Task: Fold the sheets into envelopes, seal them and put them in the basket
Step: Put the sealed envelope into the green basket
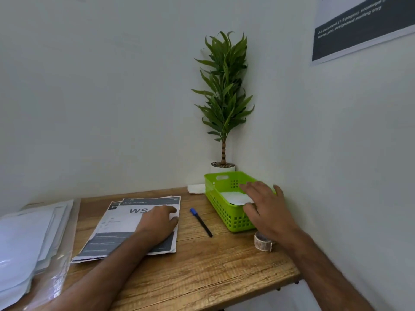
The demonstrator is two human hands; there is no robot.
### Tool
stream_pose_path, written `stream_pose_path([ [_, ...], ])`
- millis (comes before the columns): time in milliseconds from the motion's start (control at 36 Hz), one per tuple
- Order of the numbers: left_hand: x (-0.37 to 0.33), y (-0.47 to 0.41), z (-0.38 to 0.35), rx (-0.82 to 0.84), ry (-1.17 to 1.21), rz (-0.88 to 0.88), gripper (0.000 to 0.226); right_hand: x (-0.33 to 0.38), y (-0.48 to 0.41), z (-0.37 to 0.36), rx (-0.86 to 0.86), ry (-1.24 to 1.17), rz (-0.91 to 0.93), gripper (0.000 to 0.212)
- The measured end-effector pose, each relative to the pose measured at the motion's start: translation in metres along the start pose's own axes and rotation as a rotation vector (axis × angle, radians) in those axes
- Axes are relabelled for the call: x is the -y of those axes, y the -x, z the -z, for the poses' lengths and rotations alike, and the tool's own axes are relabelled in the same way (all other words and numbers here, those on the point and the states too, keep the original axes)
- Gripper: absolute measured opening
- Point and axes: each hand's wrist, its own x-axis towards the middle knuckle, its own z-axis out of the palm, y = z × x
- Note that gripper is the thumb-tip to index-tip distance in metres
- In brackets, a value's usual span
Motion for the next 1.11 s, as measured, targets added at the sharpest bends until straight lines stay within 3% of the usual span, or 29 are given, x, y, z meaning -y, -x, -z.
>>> stream_pose_path([
  [111, 0.008, 0.007, 0.025, -0.102, 0.034, 0.01, 0.04, 0.057, -0.023, -0.008, -0.144, -0.13, 0.105, 0.057],
  [222, 0.037, 0.021, 0.058, -0.193, 0.022, 0.053, 0.04, 0.133, -0.053, -0.027, -0.163, -0.265, 0.241, 0.045],
  [583, 0.227, 0.13, 0.144, -0.391, 0.053, 0.453, 0.03, 0.349, -0.082, -0.103, 0.246, -0.472, 0.536, 0.042],
  [778, 0.266, 0.194, 0.124, -0.42, 0.138, 0.556, 0.028, 0.37, -0.035, -0.121, 0.396, -0.509, 0.756, 0.053],
  [889, 0.263, 0.204, 0.122, -0.534, 0.282, 0.558, 0.032, 0.366, -0.023, -0.113, 0.453, -0.483, 0.83, 0.064],
  [1028, 0.251, 0.21, 0.127, -0.539, 0.348, 0.407, 0.062, 0.363, -0.026, -0.105, 0.45, -0.392, 0.828, 0.066],
  [1111, 0.247, 0.214, 0.123, -0.499, 0.306, 0.324, 0.066, 0.361, -0.031, -0.106, 0.438, -0.449, 0.761, 0.056],
])
